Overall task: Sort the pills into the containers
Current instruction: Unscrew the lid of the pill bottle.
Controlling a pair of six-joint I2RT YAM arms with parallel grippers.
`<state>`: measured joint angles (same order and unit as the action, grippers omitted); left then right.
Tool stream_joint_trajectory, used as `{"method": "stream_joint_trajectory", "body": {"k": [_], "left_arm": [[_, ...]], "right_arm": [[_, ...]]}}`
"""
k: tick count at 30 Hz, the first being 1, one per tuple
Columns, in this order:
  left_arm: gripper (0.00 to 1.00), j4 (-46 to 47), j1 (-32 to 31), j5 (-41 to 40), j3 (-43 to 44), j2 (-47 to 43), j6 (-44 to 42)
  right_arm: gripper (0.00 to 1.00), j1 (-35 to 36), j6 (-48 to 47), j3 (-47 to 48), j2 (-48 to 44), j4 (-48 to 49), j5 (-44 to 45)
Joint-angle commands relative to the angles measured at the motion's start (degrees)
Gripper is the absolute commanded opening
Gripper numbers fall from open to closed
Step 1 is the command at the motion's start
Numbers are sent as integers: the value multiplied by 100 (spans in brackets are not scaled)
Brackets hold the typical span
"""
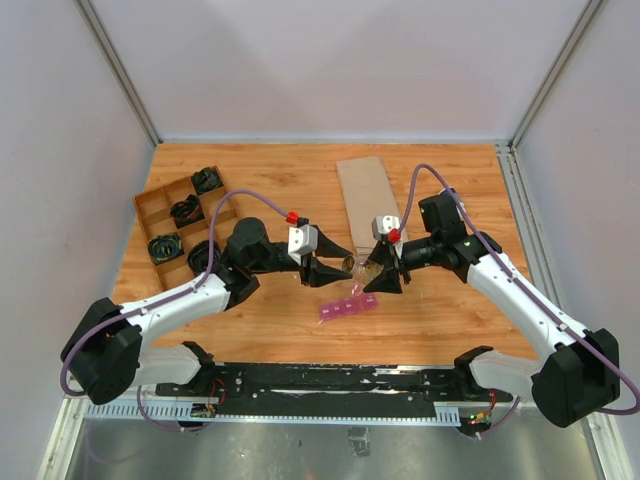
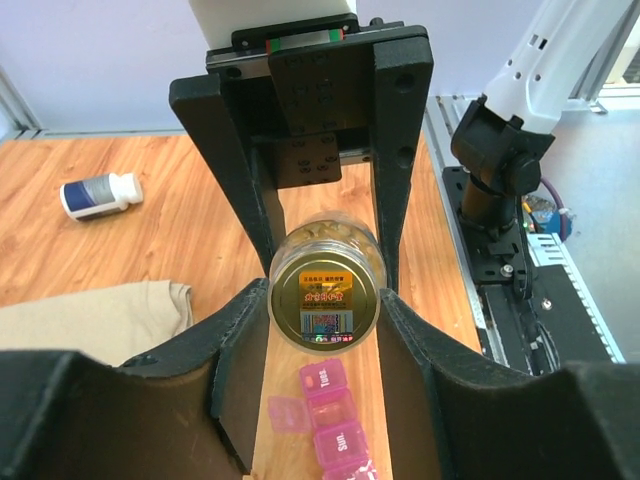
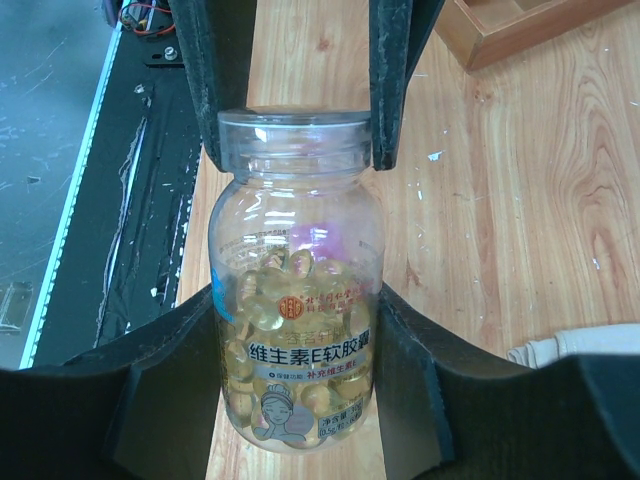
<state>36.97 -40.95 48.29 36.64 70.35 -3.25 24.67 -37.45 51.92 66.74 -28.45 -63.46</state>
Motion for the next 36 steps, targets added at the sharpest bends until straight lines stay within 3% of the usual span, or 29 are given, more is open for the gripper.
{"method": "stream_joint_trajectory", "body": {"k": [1, 6, 9, 15, 23, 36], "left_arm": [[39, 323, 52, 141, 63, 13, 251], [35, 951, 52, 17, -244, -107, 951], [26, 1066, 31, -195, -341, -176, 1310], [13, 1074, -306, -1387, -535, -481, 2065], [8, 1067, -830, -3015, -755, -927, 3266], [6, 7, -860, -3924, -396, -990, 4503]], "right_arm": [[4, -23, -61, 95, -70, -34, -160], [4, -22, -25, 108, -51, -31, -54], [3, -18, 4, 125, -8, -21, 20], [3, -20, 27, 138, 31, -23, 86], [3, -14, 19, 134, 23, -21, 54], [3, -23, 1, 126, -27, -27, -9]]}}
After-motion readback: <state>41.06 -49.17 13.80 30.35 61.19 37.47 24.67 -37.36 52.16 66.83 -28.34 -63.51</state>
